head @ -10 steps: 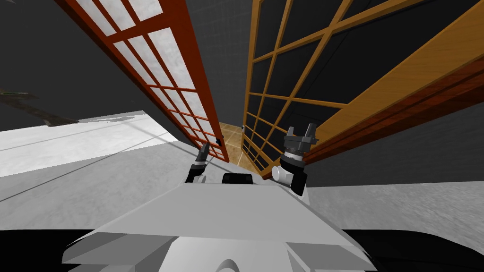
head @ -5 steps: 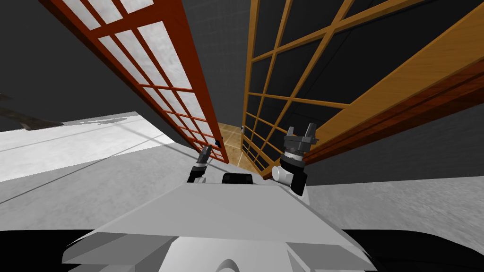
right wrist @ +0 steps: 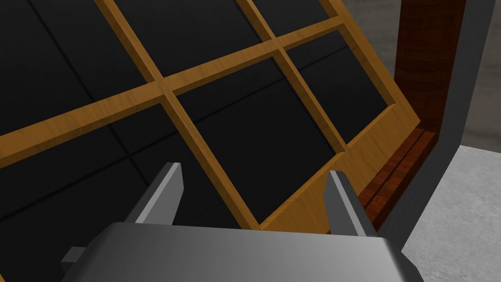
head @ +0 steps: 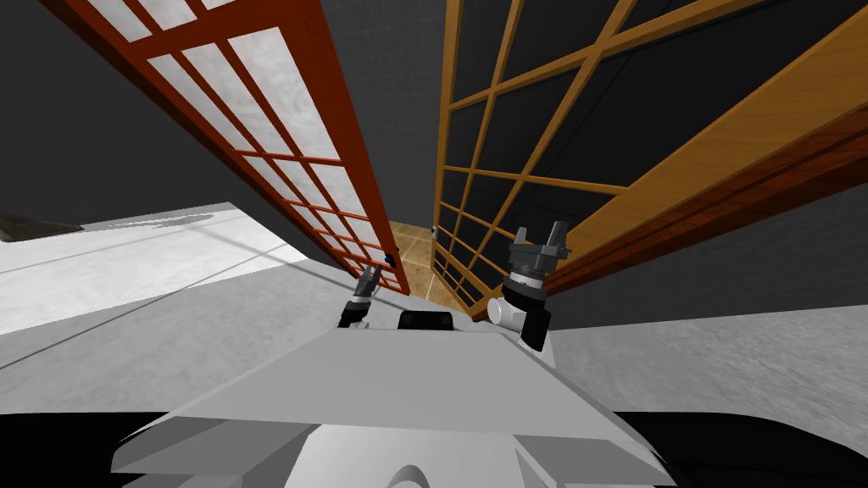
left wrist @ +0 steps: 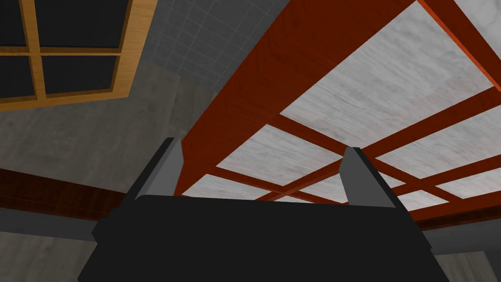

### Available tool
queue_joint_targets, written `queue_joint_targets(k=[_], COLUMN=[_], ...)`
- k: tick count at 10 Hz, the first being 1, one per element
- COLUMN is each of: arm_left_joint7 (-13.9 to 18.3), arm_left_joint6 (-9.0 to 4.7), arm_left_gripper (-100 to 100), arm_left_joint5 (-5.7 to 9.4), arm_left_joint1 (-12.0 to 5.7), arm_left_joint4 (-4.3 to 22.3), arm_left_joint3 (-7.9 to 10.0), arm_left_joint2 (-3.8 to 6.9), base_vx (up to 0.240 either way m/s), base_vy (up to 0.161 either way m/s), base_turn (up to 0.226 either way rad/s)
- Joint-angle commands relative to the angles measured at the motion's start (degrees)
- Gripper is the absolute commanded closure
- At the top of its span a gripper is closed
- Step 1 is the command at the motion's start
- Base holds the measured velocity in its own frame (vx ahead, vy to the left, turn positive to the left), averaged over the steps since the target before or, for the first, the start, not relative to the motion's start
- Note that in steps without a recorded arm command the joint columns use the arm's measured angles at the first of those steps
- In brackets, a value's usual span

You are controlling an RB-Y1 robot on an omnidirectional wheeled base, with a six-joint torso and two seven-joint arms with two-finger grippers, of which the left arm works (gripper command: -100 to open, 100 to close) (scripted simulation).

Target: Push the door open

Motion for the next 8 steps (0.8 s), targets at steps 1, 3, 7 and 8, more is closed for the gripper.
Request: queue_joint_targets(k=[1, 3, 7, 8], arm_left_joint7=[-1.30, -3.35, -8.02, -9.31], arm_left_joint6=[-0.63, -1.35, -2.99, -3.45], arm_left_gripper=[-100, -100, -100, -100], arm_left_joint5=[0.07, 0.15, 0.32, 0.37], arm_left_joint1=[-0.35, -0.52, -0.91, -1.01], arm_left_joint4=[1.60, 3.60, 8.14, 9.39], arm_left_joint3=[-0.17, -0.53, -1.36, -1.59], arm_left_joint2=[0.26, 0.65, 1.52, 1.75], base_vx=[0.021, 0.020, 0.021, 0.016], base_vy=[0.029, 0.037, 0.043, 0.048], base_turn=[-0.043, -0.061, -0.064, -0.081])
